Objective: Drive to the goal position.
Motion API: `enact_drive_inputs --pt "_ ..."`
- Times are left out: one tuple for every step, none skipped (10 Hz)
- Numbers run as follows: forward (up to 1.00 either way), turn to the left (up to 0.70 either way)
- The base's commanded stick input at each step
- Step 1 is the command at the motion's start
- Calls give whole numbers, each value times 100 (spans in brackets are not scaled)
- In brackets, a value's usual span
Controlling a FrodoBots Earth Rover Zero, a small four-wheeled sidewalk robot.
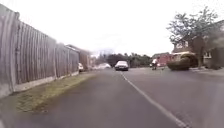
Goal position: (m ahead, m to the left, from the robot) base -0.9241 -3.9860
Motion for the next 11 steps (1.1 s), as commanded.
enact_drive_inputs --pt "100 25" --pt "100 39" --pt "100 40" --pt "100 40" --pt "100 40" --pt "100 0" --pt "100 0" --pt "100 0" --pt "100 0" --pt "100 0" --pt "100 0"
